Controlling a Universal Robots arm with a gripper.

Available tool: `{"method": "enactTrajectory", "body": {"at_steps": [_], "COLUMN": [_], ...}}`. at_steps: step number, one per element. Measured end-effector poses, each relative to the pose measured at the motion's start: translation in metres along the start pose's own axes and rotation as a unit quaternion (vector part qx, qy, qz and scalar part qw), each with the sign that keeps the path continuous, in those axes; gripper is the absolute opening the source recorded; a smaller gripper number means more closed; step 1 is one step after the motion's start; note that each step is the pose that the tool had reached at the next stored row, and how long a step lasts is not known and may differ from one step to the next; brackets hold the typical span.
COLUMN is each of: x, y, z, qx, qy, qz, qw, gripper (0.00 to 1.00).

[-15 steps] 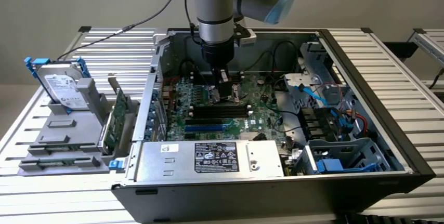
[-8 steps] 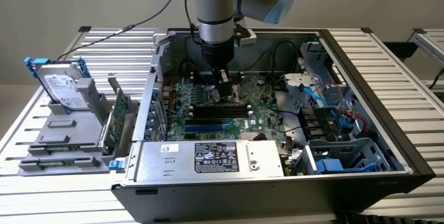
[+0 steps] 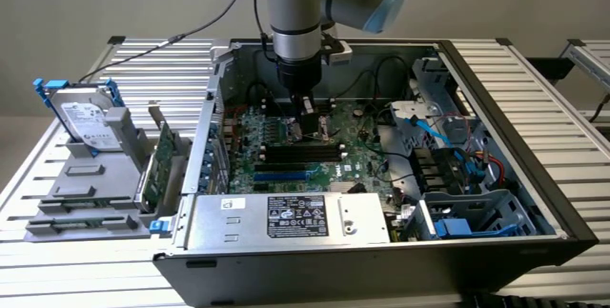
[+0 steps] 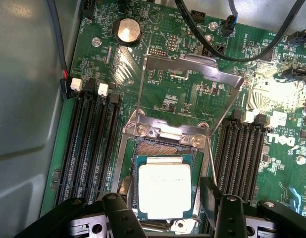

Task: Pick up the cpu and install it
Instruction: 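Place the cpu into insertion slot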

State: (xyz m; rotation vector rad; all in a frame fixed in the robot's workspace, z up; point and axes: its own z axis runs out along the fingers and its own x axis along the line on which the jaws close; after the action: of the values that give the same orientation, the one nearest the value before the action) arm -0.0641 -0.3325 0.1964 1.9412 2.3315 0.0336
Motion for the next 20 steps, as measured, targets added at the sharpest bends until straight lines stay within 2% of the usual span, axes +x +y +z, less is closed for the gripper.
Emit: {"method": "enactTrajectory", "body": {"at_steps": [5, 6, 20], "x": [0.0, 0.0, -0.0002], "y": [0.0, 0.0, 0.0002], "z": [0.0001, 0.0001, -0.0029], "qx": [0.0, 0.0001, 0.0019], "qy": [0.0, 0.0, 0.0013], "qz": [0.0, 0.0, 0.0], "qw": [1.0, 1.0, 1.0], "gripper": [0.63, 0.56, 0.56]}}
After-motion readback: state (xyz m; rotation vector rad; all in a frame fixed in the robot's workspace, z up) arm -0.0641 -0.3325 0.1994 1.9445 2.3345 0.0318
